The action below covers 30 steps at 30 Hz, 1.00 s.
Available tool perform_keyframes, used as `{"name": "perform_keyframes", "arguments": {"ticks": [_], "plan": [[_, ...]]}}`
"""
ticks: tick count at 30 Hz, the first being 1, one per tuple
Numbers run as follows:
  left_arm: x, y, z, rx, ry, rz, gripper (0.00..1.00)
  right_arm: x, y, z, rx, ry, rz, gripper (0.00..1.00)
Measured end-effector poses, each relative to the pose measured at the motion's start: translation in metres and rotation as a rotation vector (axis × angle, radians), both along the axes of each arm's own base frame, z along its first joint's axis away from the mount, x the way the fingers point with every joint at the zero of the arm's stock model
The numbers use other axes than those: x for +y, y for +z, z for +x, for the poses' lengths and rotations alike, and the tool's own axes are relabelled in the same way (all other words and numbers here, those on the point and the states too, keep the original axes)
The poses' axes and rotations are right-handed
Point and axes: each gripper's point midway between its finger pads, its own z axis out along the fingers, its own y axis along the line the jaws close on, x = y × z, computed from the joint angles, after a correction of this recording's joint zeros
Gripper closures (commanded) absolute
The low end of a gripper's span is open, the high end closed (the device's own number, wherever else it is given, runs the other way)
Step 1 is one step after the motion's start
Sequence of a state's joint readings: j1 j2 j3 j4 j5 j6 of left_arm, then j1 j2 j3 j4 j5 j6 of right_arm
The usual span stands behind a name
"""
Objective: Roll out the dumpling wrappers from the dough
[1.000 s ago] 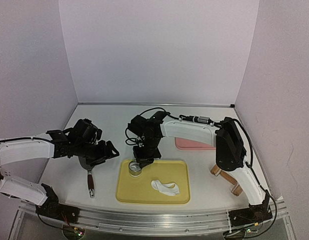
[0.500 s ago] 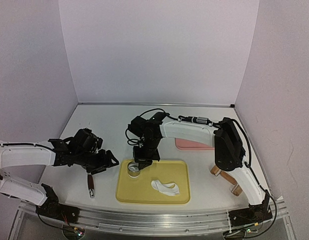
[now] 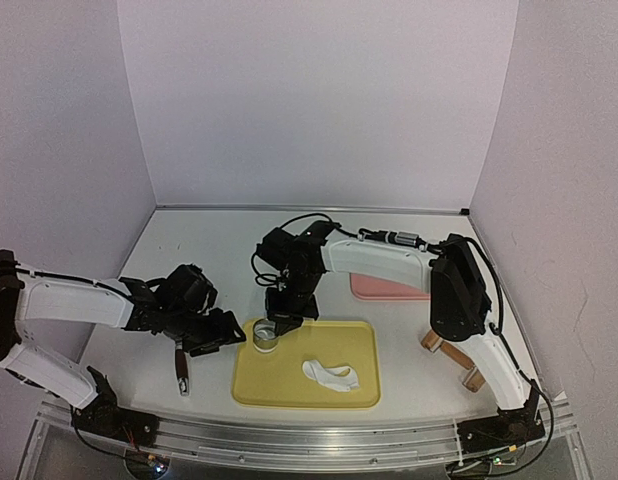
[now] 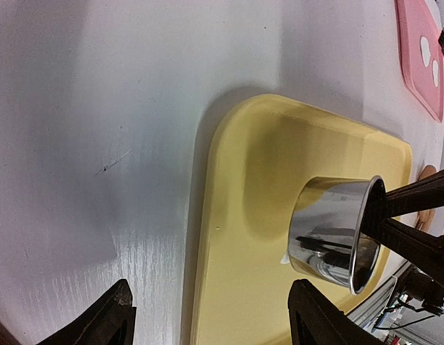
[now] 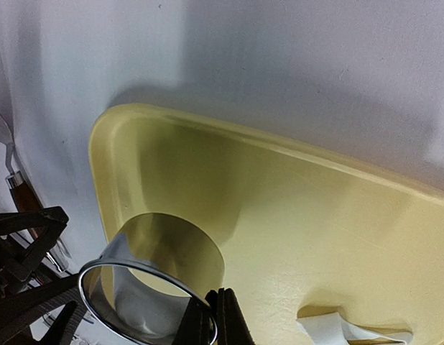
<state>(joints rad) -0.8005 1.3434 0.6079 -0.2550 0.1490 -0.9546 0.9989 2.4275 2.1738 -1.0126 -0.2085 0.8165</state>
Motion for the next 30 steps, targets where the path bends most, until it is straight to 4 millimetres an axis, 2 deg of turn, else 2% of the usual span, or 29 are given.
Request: {"name": "perform_keyframes", "arguments": {"ticks": [7, 19, 23, 30], "plan": [[-0.005, -0.008, 0.002, 0.013, -0.015, 0.01, 0.26, 0.005, 0.005, -0.001, 0.009, -0.008, 0.023, 1.0], [-0.008, -0.01, 0.003, 0.019, -0.023, 0.014, 0.26, 0.005, 0.009, -0.002, 0.02, -0.013, 0.034, 1.0], [-0.008, -0.017, 0.003, 0.038, -0.026, 0.03, 0.26, 0.007, 0.014, -0.001, 0.014, -0.013, 0.045, 1.0], [-0.012, -0.017, 0.007, 0.037, -0.028, 0.035, 0.26, 0.007, 0.021, 0.001, 0.004, -0.015, 0.053, 1.0]]}}
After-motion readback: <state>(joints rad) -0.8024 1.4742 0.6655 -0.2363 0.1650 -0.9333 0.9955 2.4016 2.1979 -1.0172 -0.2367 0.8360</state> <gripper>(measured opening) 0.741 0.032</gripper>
